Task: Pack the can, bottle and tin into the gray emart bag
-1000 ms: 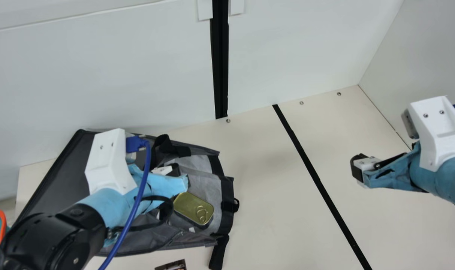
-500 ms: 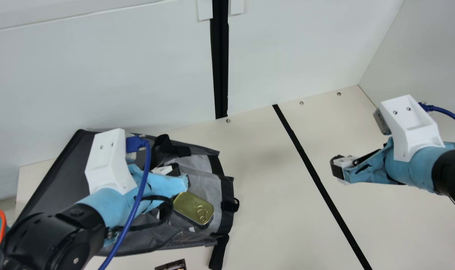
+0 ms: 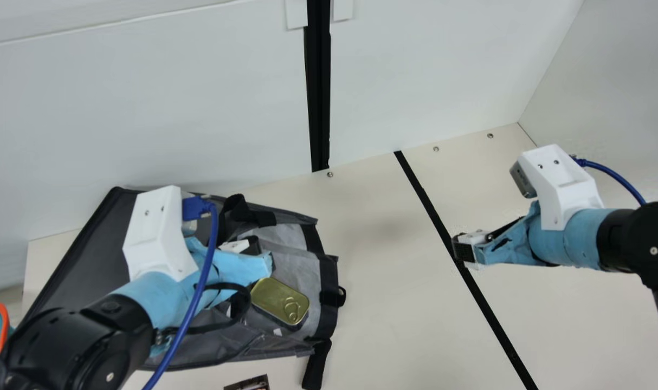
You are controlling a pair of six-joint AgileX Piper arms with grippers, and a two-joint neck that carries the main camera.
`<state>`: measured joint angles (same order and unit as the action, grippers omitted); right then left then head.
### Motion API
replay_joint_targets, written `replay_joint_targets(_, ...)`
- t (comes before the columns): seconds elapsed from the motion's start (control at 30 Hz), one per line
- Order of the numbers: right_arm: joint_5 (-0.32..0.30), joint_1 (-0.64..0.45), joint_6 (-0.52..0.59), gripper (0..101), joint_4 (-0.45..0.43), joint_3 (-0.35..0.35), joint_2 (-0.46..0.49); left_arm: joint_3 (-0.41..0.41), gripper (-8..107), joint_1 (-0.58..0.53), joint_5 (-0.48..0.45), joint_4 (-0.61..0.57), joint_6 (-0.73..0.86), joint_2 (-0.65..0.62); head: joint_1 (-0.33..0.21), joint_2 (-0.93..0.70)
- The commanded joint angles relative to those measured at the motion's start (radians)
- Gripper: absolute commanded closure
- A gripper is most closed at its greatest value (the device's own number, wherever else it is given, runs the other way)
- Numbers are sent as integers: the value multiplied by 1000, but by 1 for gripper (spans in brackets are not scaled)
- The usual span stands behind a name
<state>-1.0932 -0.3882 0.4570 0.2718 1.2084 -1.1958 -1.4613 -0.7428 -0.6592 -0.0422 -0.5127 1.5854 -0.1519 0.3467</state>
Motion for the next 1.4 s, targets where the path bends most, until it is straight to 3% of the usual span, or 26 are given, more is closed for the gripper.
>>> replay_joint_targets(0.0,0,2,4,10,13,-3,-8,0,89,0,0,0,0,0,-23,2)
replay_joint_targets(0.63,-1,14,82,10,151,-50,-98,0,89,0,0,0,0,0,-23,2)
replay_joint_targets(1.37,54,72,172,10,258,-100,-205,0,89,0,0,0,0,0,-23,2)
